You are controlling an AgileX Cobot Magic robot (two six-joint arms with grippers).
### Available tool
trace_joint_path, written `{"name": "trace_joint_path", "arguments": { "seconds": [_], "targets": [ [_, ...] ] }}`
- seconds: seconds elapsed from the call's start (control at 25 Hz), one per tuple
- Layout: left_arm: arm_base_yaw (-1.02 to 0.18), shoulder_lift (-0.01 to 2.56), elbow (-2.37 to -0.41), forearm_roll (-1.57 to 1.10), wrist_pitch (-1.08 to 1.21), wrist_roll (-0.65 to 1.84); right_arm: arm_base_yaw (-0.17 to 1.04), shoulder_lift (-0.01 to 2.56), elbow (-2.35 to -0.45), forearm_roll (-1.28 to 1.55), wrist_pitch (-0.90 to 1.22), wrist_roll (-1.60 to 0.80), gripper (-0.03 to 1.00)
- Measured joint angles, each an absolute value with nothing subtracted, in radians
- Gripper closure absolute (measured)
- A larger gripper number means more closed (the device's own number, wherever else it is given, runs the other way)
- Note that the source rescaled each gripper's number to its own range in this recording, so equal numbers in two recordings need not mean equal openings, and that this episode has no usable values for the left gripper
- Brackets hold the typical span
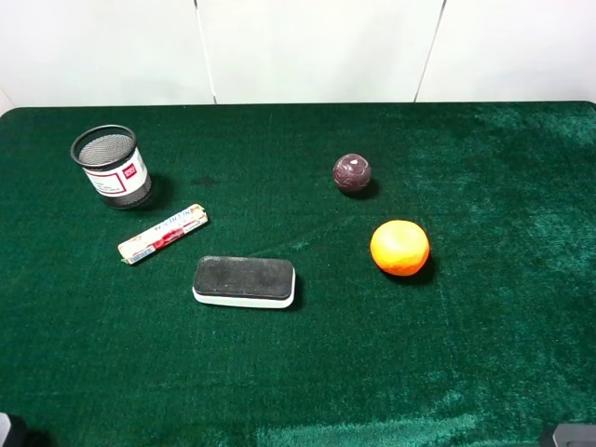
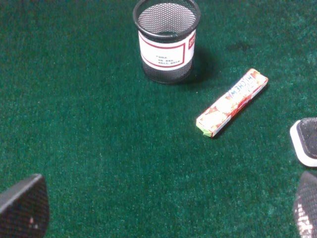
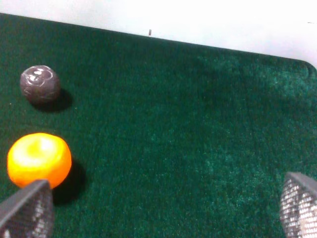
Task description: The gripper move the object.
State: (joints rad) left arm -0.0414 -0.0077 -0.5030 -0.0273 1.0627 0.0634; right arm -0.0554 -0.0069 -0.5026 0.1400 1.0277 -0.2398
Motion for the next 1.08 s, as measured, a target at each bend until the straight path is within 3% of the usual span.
{"name": "trace_joint_path", "arguments": {
  "seconds": [1.08],
  "targets": [
    [-0.041, -0.008, -0.503, -0.027, 1.063, 0.063, -0.055, -0.007, -0.503, 0.145, 1.030, -0.242, -0.03]
  ]
}}
